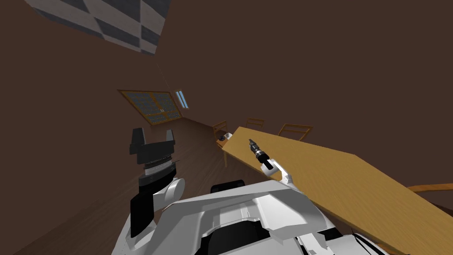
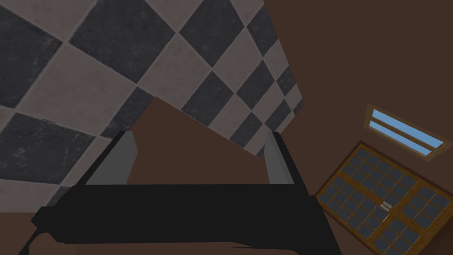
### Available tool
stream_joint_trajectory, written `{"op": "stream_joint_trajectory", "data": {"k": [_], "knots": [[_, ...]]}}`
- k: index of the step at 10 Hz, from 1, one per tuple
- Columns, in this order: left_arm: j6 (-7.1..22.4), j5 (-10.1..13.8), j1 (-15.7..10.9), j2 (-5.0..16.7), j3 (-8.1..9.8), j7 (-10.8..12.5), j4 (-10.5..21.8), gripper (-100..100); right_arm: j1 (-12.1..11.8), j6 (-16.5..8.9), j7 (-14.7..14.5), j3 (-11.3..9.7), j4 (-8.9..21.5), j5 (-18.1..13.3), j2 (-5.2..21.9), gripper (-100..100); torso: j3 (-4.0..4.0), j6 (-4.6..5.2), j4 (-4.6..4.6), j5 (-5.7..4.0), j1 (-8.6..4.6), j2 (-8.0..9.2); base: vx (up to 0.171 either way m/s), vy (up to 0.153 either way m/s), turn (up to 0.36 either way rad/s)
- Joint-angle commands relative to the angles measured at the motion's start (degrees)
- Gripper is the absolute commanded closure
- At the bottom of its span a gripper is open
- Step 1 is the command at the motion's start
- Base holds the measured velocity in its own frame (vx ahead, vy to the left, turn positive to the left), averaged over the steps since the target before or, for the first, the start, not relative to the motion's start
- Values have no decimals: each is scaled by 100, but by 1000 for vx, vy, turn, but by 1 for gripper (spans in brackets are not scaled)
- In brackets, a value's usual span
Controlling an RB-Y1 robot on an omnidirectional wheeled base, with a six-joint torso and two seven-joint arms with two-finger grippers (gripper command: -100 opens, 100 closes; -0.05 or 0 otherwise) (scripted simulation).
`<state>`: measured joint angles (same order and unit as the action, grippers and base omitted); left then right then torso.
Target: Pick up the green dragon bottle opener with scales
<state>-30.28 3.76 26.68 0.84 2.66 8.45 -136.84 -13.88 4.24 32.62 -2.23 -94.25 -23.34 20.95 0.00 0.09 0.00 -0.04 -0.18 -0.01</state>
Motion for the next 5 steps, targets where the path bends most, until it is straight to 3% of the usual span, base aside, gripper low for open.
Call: {"op": "stream_joint_trajectory", "data": {"k": [1, 2, 5], "knots": [[0, 0, 0, 0, 0, 0, 0, 0, 105, -286, 219, -34, 286, -160, 195, -100, 0, 0, 0, 0, 0, 0, -13, 2, 325], [0, 0, -1, 0, -1, 0, 0, 0, 105, -286, 219, -34, 372, -160, 195, -100, 0, -6, 1, 1, 1, 0, -9, -6, 172], [0, 0, 0, 0, 0, 0, 0, 0, 337, -651, 508, -75, 880, -504, 402, -100, -2, 2, -1, 0, 1, -3, -5, -1, 270]]}}
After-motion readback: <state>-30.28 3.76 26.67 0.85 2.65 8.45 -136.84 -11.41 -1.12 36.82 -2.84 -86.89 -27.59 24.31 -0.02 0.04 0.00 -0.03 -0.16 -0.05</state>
